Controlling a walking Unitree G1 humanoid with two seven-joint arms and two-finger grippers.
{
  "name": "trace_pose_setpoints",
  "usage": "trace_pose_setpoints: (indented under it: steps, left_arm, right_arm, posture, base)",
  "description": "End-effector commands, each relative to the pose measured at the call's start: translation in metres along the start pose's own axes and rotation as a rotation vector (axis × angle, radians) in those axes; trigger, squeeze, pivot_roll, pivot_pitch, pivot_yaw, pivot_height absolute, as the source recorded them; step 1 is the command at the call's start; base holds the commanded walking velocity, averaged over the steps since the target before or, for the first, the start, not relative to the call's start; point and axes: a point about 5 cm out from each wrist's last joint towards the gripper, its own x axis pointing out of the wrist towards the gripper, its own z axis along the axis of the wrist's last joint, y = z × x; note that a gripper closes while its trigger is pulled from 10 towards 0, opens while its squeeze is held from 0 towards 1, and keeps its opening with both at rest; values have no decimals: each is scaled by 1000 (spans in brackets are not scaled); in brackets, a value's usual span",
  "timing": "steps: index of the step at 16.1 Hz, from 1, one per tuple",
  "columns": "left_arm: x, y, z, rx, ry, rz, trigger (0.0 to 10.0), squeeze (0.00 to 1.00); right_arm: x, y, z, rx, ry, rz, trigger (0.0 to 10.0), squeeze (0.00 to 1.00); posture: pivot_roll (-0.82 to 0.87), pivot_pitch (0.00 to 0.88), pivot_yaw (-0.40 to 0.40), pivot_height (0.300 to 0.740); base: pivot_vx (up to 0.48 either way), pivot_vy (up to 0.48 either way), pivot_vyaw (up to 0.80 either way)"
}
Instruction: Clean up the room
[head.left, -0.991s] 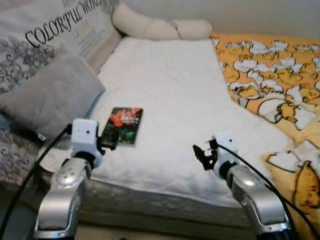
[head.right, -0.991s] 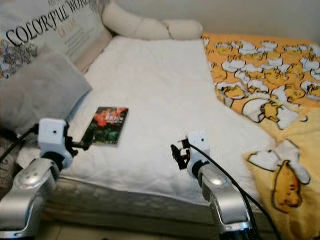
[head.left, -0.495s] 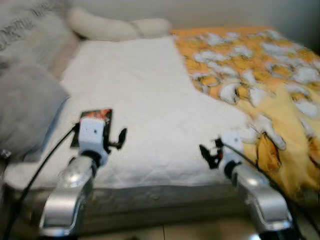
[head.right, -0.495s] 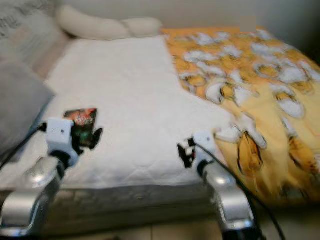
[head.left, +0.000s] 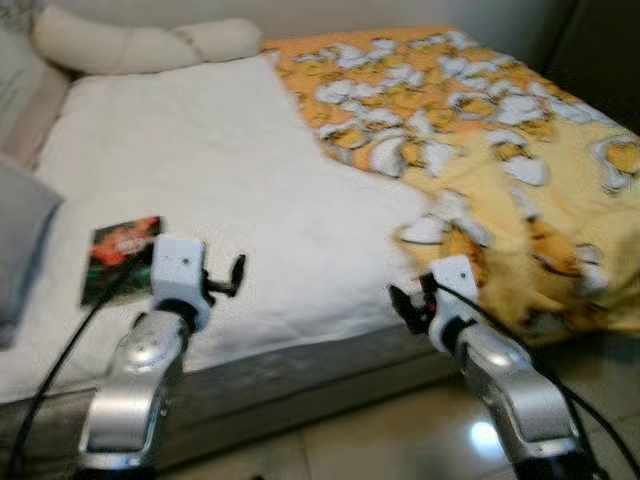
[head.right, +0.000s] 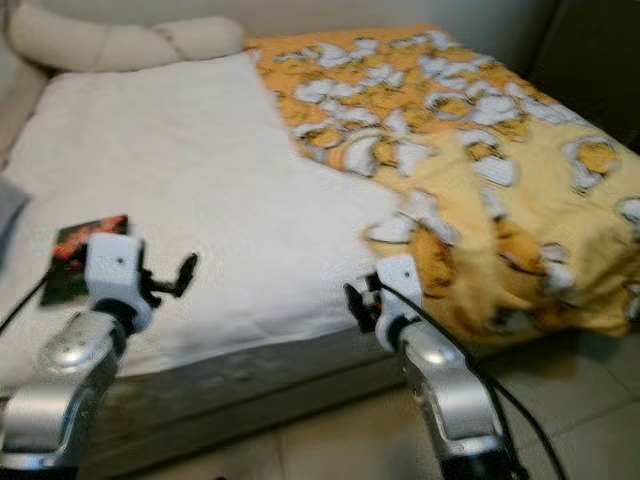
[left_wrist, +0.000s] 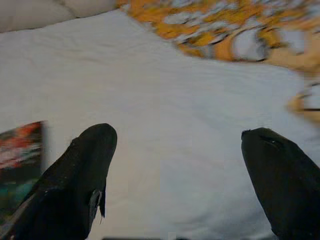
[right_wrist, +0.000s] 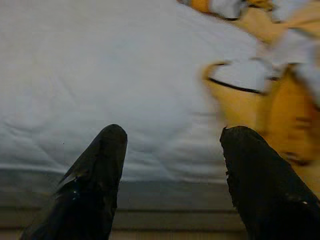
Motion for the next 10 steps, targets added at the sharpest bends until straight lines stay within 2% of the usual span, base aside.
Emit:
trace_pose_setpoints:
  steps: [1,3,5,9,10]
  left_arm:
    - [0,6,1,13,-10,24,10000,1000]
    - [1,8,3,-22,-24,51,10000,1000]
    - [2,9,5,19,-32,43,10000,1000]
    - [3,4,7,2,-56,9,10000,1000]
    - [3,4,7,-4,-56,3,10000,1000]
  right_arm:
    - [1,2,6,-8,-27,7,10000,0]
    - [2,3,8,-8,-34,11,10000,0]
    - [2,2,9,-2,-39,9,10000,0]
    - [3,-2,10,-38,-42,-26,10000,0]
    - [4,0,10,-4,-44,-23,10000,0]
  posture:
    - [31,0,22,740]
    - [32,0,21,740]
    - [29,0,21,740]
    - [27,0,22,740]
    - [29,0,21,740]
  base:
    - [0,-349,0]
    - [0,0,0]
    - [0,0,0]
    - [0,0,0]
    - [277,0,0]
